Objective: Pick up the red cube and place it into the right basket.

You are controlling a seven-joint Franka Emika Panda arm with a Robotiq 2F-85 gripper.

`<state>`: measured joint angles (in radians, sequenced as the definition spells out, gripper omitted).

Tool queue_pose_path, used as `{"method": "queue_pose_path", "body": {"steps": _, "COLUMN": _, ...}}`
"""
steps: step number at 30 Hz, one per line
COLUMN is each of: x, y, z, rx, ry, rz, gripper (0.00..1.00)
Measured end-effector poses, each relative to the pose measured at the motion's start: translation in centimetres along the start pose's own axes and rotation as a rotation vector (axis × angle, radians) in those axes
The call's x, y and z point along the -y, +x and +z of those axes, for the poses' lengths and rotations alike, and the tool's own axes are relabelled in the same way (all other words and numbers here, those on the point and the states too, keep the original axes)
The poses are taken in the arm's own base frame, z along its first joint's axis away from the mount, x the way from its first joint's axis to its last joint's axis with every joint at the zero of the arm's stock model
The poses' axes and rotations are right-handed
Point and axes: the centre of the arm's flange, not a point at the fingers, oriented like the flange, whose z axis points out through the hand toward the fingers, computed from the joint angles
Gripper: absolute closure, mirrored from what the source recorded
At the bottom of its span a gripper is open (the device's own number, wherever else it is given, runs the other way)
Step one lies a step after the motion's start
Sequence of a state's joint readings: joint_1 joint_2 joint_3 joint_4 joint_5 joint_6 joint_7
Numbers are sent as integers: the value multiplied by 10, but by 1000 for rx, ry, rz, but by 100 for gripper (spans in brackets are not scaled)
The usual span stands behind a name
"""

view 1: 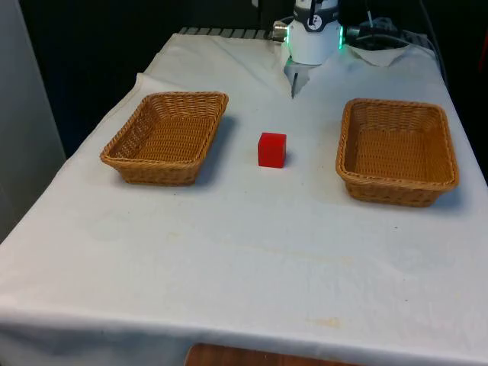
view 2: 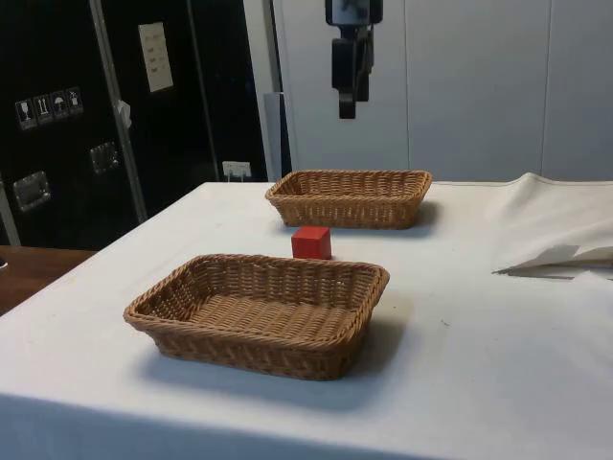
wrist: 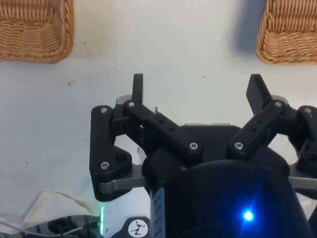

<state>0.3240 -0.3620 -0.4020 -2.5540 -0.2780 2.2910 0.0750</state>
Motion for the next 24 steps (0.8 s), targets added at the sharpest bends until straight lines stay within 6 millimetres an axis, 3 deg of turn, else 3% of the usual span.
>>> {"method": "queue_pose_path", "body": {"steps": 16, "x": 23, "y": 27, "z": -31, "rx": 16, "ry": -27, "rz": 14, "gripper": 0}}
{"method": "queue_pose_path", "body": {"steps": 24, "x": 31, "y": 41, "z": -33, "rx": 42, "ry": -31, "rz": 14, "gripper": 0}}
